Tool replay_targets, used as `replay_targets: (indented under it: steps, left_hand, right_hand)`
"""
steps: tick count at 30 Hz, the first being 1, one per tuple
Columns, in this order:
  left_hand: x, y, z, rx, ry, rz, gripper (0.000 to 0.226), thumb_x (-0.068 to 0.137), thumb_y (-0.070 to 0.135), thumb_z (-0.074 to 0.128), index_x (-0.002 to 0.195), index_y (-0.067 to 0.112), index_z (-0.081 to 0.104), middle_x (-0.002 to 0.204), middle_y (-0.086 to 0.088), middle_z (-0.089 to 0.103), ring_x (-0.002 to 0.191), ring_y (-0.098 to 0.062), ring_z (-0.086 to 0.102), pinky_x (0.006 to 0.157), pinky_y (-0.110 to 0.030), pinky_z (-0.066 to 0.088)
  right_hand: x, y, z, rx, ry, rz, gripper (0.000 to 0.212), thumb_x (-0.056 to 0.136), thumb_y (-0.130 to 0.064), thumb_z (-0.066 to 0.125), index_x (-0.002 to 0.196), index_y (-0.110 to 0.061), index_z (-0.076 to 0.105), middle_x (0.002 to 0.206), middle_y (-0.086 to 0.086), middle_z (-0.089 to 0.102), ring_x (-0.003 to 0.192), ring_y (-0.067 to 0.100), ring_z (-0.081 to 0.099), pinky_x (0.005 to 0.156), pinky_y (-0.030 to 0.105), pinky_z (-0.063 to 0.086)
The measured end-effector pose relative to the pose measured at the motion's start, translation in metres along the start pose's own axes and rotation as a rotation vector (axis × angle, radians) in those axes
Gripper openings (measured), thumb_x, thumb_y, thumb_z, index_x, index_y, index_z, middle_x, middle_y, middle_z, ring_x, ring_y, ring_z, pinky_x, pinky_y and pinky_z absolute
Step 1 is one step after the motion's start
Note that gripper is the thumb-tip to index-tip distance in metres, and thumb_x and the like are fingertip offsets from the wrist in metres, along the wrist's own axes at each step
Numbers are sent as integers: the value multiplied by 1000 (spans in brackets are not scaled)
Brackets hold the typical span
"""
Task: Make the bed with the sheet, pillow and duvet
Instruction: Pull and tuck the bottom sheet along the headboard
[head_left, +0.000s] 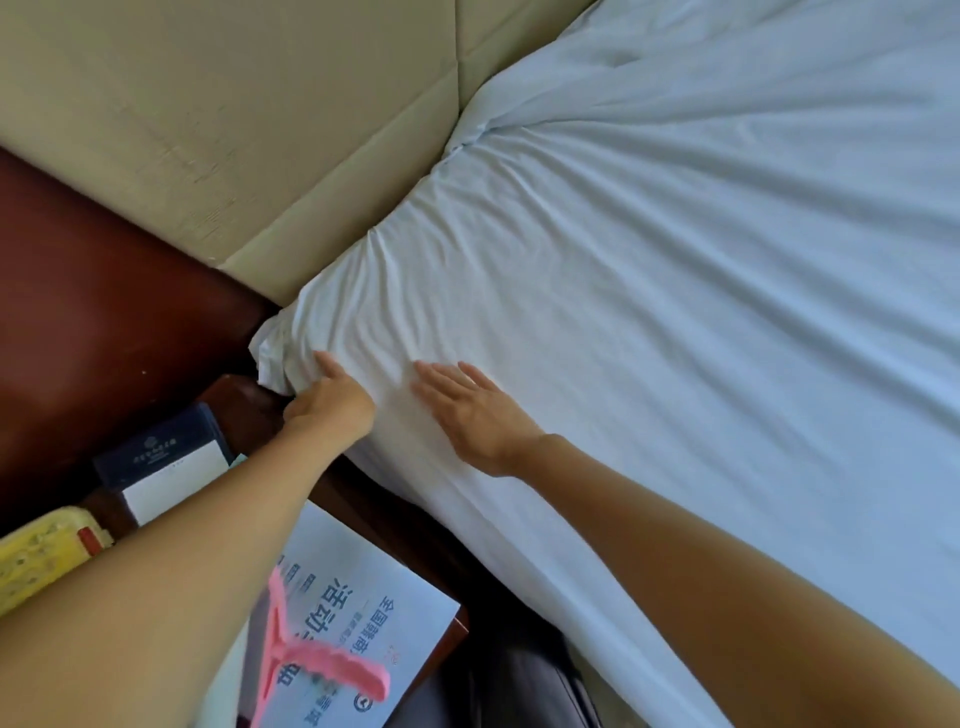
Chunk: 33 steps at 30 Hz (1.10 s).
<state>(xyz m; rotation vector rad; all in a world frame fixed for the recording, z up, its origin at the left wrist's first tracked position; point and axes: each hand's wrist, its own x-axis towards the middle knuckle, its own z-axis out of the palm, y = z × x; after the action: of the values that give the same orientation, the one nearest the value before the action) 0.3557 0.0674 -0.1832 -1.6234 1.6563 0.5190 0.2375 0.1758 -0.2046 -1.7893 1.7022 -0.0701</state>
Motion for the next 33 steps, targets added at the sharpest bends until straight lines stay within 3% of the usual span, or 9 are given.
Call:
replay_targets:
  steps: [2, 4, 10, 15, 20, 23, 26, 33]
  left_hand:
    - [-8, -1, -8, 41, 43, 26, 41, 97, 10, 35, 136, 0, 38, 142, -19, 40, 127, -37, 42, 99, -42, 38]
    - [-18, 5, -16, 31, 106, 100, 32, 96, 9, 34, 121, 0, 51, 132, -18, 48, 119, -36, 48, 93, -40, 42]
    - [-62, 73, -35, -124, 130, 339, 29, 93, 5, 33, 116, -2, 50, 126, -17, 48, 110, -34, 51, 83, -36, 42]
    - [-85, 130, -52, -193, 173, 454, 33, 90, 0, 32, 118, -12, 46, 127, -23, 48, 115, -40, 49, 96, -46, 41]
    - [-83, 187, -70, -200, 276, 596, 30, 95, 5, 32, 120, -2, 48, 126, -17, 47, 98, -30, 49, 78, -34, 39]
    - [-71, 212, -80, -182, 317, 630, 33, 97, 8, 32, 126, -1, 45, 129, -17, 45, 106, -32, 48, 76, -31, 34]
    - [-56, 226, -90, -177, 339, 614, 30, 97, 9, 33, 119, -4, 47, 125, -20, 47, 108, -35, 49, 73, -32, 31]
    - [-16, 258, -130, -179, 364, 618, 35, 98, 14, 34, 128, -2, 45, 134, -20, 43, 122, -35, 43, 91, -38, 37]
  right_hand:
    - [-12, 2, -10, 20, 96, 22, 50, 96, -3, 31, 146, -5, 28, 157, 12, 16, 146, 24, 16, 118, 33, -1]
    - [-28, 11, -22, 38, 180, 99, 49, 93, 1, 34, 142, -2, 36, 154, 14, 24, 144, 26, 22, 118, 36, 4]
    - [-73, 62, -51, -55, 164, 266, 50, 94, -1, 31, 144, -6, 33, 156, 11, 21, 146, 22, 14, 118, 36, 0]
    - [-91, 108, -80, -66, 162, 377, 46, 94, -2, 31, 140, -6, 38, 154, 9, 26, 145, 21, 16, 117, 35, 1]
    - [-88, 157, -112, 4, 278, 482, 43, 90, 1, 36, 131, -3, 48, 137, 12, 48, 131, 26, 40, 116, 36, 11]
    - [-74, 178, -131, 52, 306, 533, 43, 90, 1, 35, 131, -4, 49, 136, 12, 49, 125, 28, 44, 113, 33, 18]
    - [-55, 187, -151, 125, 349, 526, 44, 92, 1, 36, 134, -4, 46, 138, 13, 46, 122, 32, 45, 103, 32, 30]
    - [-5, 212, -187, 336, 438, 568, 45, 92, -1, 35, 137, -7, 43, 138, 10, 45, 126, 27, 43, 98, 31, 35]
